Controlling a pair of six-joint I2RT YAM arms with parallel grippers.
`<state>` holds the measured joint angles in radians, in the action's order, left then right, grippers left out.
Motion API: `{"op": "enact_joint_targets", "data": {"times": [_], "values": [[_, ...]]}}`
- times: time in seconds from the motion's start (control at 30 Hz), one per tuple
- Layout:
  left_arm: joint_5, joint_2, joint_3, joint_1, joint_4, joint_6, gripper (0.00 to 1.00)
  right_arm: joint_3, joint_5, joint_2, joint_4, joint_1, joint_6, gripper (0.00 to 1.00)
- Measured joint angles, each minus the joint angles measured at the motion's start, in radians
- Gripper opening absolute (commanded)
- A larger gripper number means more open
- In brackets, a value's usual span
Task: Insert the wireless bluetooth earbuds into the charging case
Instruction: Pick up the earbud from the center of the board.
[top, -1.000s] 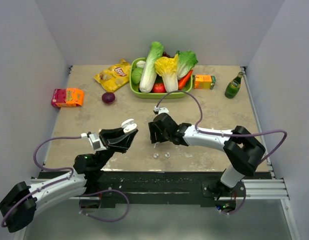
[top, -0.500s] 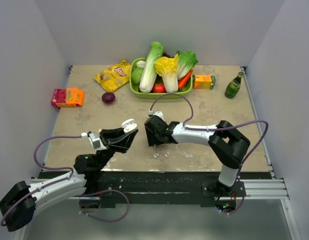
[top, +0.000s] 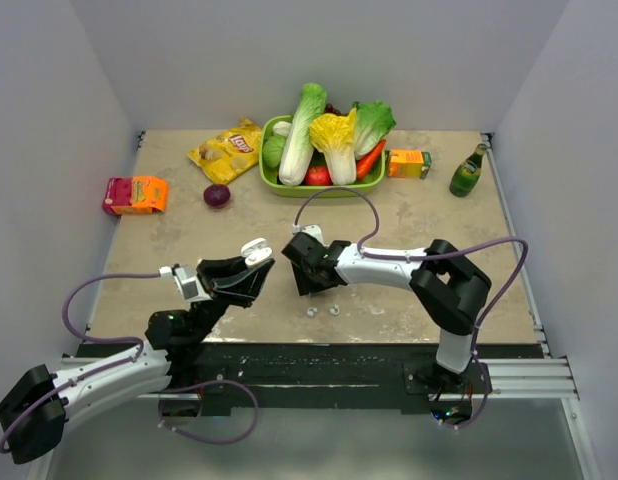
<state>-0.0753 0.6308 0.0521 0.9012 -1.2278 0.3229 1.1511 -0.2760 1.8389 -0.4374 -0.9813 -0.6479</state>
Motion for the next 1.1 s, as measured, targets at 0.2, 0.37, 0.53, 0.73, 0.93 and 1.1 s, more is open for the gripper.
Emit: {"op": "enact_joint_targets", "data": {"times": [0.2, 0.37, 0.53, 0.73, 0.93, 1.1], "values": [[-0.003, 0.002, 0.0, 0.005, 0.006, 0.0, 0.0, 0.085, 0.002, 0.053, -0.101, -0.006, 0.005, 0.59], [-0.006, -0.004, 0.0, 0.011, 0.012, 0.002, 0.0, 0.145, 0.006, 0.09, -0.163, -0.009, 0.004, 0.57], [-0.011, -0.023, 0.0, 0.02, 0.018, 0.005, 0.0, 0.16, 0.016, 0.1, -0.177, -0.009, -0.001, 0.49], [-0.015, -0.032, 0.0, 0.031, 0.019, 0.007, 0.0, 0.158, 0.033, 0.099, -0.178, -0.009, -0.008, 0.44], [-0.02, -0.044, 0.0, 0.035, 0.022, 0.007, 0.0, 0.127, 0.036, 0.078, -0.167, -0.009, -0.015, 0.37], [-0.022, -0.044, 0.0, 0.037, 0.024, 0.007, 0.0, 0.108, 0.036, 0.065, -0.161, -0.011, -0.019, 0.34]]}}
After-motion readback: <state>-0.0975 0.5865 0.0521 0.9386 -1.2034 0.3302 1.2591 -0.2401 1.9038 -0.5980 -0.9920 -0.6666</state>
